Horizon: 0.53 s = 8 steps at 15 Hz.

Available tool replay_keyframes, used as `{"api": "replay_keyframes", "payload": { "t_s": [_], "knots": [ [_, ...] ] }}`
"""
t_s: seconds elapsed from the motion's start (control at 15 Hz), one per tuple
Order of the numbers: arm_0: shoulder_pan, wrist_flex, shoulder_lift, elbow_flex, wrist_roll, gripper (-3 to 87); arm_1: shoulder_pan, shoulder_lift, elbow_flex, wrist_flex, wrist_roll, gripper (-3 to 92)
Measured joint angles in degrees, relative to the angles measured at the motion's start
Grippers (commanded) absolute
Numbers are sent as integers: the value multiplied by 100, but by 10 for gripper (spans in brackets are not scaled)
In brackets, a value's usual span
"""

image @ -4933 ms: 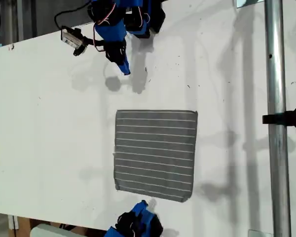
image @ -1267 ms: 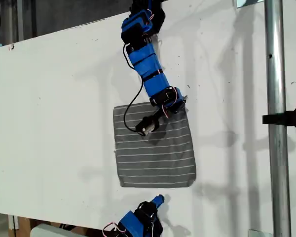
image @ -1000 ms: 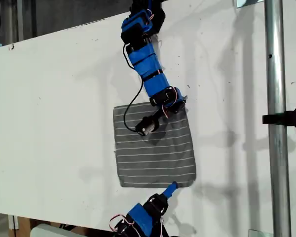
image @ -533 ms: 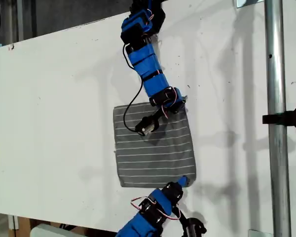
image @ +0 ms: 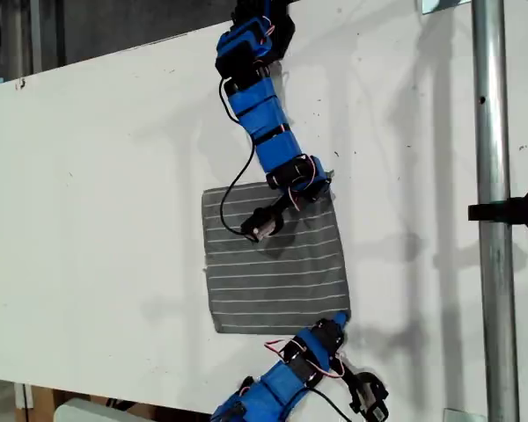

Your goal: Grasp corners of a towel and fold twice.

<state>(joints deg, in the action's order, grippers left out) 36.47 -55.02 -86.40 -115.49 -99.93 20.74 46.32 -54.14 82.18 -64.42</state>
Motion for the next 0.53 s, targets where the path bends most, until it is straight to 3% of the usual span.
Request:
{"api": "replay_keyframes", "payload": {
  "t_s": [0.27,0.53],
  "knots": [
    [35,404,448,-141,-308,204,0,0,0,0,0,-3],
    [114,721,721,-123,-554,-15,18,70,-97,-53,0,-3]
  ]
}}
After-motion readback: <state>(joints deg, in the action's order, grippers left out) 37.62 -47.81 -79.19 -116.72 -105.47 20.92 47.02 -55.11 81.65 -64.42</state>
